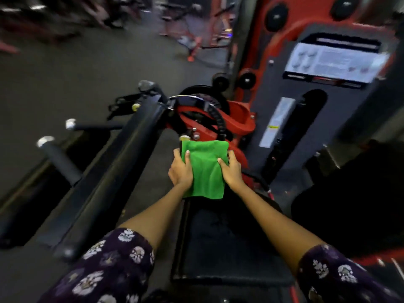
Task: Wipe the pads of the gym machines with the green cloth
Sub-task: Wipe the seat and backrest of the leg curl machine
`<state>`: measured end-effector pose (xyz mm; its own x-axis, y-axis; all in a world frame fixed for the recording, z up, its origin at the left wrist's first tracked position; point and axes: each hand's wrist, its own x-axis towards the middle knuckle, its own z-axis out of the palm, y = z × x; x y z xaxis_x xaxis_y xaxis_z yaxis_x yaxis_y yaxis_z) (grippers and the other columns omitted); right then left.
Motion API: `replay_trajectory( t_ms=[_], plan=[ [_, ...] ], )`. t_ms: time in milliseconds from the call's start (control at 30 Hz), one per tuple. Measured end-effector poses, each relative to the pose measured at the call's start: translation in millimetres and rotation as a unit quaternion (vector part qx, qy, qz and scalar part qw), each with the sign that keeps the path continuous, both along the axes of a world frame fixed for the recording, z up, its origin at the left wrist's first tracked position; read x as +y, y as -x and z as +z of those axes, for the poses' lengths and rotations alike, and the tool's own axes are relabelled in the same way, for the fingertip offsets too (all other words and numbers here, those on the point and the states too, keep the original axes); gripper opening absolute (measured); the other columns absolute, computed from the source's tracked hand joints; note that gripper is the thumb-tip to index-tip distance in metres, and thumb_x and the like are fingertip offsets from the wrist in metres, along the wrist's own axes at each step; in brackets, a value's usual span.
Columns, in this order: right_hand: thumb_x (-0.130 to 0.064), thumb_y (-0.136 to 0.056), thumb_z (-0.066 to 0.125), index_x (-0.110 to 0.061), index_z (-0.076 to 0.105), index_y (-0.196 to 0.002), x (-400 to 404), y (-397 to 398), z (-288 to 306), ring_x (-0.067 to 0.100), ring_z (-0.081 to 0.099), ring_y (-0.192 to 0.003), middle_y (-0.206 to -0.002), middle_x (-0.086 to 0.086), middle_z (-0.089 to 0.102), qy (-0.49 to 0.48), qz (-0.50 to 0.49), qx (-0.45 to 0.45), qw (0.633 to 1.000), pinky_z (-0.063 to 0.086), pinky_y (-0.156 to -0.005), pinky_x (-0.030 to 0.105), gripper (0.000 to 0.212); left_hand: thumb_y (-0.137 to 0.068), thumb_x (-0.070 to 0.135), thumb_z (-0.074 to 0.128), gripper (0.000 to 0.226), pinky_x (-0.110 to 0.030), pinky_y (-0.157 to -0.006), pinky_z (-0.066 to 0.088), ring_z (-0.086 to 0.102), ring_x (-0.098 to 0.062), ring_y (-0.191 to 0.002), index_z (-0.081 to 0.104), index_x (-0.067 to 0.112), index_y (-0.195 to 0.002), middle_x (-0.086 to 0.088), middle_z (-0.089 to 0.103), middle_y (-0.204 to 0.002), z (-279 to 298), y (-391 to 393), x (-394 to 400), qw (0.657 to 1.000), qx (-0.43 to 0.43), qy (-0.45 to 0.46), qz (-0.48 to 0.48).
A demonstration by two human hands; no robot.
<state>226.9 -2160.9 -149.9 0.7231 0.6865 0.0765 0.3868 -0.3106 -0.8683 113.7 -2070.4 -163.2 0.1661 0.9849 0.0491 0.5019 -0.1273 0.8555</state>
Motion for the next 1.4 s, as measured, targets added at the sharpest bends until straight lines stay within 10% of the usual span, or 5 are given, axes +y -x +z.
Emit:
replay_trajectory(
  t_ms=[367, 767, 1033, 1267, 1400],
  plan=[
    [-0.013, -0.091, 0.058, -0.005, 0.049, -0.118, 16.5, 56.1, -10.6, 0.031, 0.06, -0.101, -0.107, 0.016, 0.066, -0.011, 0.309, -0.009, 0.951, 0.04, -0.077, 0.028, 0.029, -0.099, 0.036, 0.042, 0.042, -0.037, -0.088, 0.039, 0.053, -0.029, -0.114, 0.045, 0.007, -0.128, -0.01, 0.054, -0.13, -9.3, 97.0, -82.5, 0.957, -0.008, -0.037, 0.288],
    [-0.001, -0.089, 0.052, -0.012, 0.059, -0.123, 3.4, 189.2, 33.8, 0.033, 0.057, -0.096, -0.113, 0.015, 0.051, -0.128, 0.48, -0.089, 0.863, 0.046, -0.082, 0.04, 0.036, -0.094, 0.035, 0.052, 0.038, -0.038, -0.071, 0.041, 0.057, -0.033, -0.089, 0.048, 0.003, -0.114, -0.012, 0.049, -0.113, 34.8, 200.4, -155.7, 0.865, 0.073, -0.098, 0.487],
    [-0.03, -0.096, 0.046, -0.024, 0.056, -0.129, 18.4, 205.1, 49.4, 0.034, 0.052, -0.111, -0.13, 0.01, 0.037, -0.002, 0.473, -0.177, 0.863, 0.039, -0.094, 0.04, 0.034, -0.089, 0.037, 0.061, 0.048, -0.04, -0.084, 0.044, 0.057, -0.036, -0.102, 0.042, 0.009, -0.124, -0.01, 0.047, -0.127, 44.6, 203.6, -145.5, 0.888, 0.034, -0.045, 0.457],
    [-0.081, -0.063, 0.01, -0.046, 0.04, -0.138, -14.6, 239.0, 33.2, 0.038, 0.025, -0.134, -0.154, 0.015, 0.016, -0.003, 0.467, -0.256, 0.846, 0.023, -0.105, 0.055, 0.088, -0.087, 0.025, 0.063, 0.03, -0.031, -0.066, 0.036, 0.06, -0.032, -0.086, 0.036, 0.017, -0.096, -0.001, 0.056, -0.084, 48.8, 210.0, -148.7, 0.918, 0.025, -0.042, 0.392],
    [-0.07, -0.081, 0.039, -0.043, 0.049, -0.133, 3.6, 230.9, 34.5, 0.038, 0.029, -0.13, -0.155, 0.013, 0.017, -0.01, 0.452, -0.293, 0.842, 0.027, -0.102, 0.053, 0.06, -0.07, 0.054, 0.066, 0.066, -0.03, -0.066, 0.044, 0.06, -0.021, -0.077, 0.04, 0.017, -0.118, 0.008, 0.06, -0.105, 48.5, 233.2, -158.3, 0.947, 0.125, -0.053, 0.293]
  ],
)
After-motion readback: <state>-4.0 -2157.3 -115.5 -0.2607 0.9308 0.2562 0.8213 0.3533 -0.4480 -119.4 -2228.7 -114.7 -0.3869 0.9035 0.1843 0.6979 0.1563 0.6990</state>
